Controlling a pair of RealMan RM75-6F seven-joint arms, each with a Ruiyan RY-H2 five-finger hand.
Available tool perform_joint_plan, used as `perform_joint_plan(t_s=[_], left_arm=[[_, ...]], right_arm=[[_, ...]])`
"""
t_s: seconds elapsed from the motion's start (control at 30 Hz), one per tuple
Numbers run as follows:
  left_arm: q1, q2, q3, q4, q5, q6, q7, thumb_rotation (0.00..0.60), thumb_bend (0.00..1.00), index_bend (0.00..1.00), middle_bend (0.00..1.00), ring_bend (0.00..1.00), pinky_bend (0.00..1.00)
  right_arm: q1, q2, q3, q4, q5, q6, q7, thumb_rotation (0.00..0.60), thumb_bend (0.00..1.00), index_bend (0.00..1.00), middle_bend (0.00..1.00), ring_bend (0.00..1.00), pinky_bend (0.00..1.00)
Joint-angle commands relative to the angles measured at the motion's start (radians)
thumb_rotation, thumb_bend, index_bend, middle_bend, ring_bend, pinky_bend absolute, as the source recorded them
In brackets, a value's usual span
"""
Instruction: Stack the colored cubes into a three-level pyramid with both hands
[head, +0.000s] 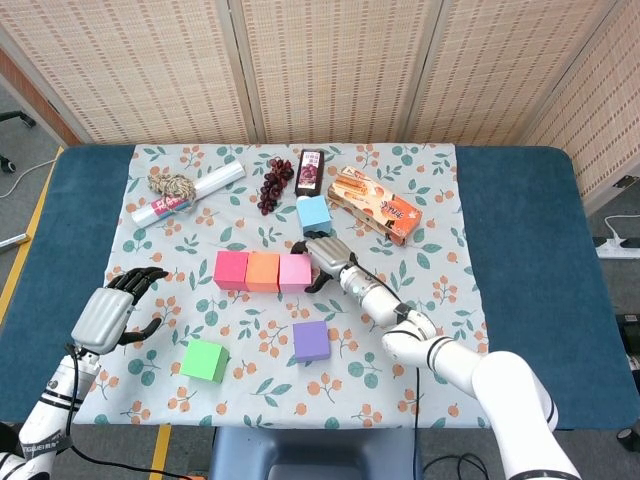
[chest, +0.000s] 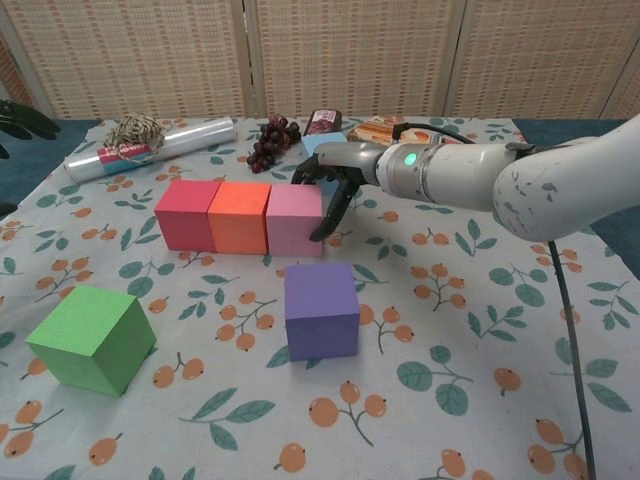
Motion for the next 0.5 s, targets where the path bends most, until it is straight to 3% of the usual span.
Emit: perform_joint_plan(t_s=[0.03, 0.5], left_arm=[[0.0, -0.001, -0.001, 0.002, 0.0, 0.0, -0.002, 0.6, 0.31, 0.17, 0.17, 0.17, 0.28], [0.001, -0.001, 0.0, 0.006, 0.003, -0.002, -0.006, 0.6, 0.31, 0.17, 0.17, 0.17, 0.28]], right_arm=[[0.002, -0.006, 0.003, 0.008, 0.002, 0.0, -0.001, 0.6, 0.06, 0.32, 0.3, 0.06, 0.09], [0.004, -0.01, 0.001, 0.011, -0.005, -0.004, 0.005, 0.6, 0.06, 0.32, 0.3, 0.06, 0.09]])
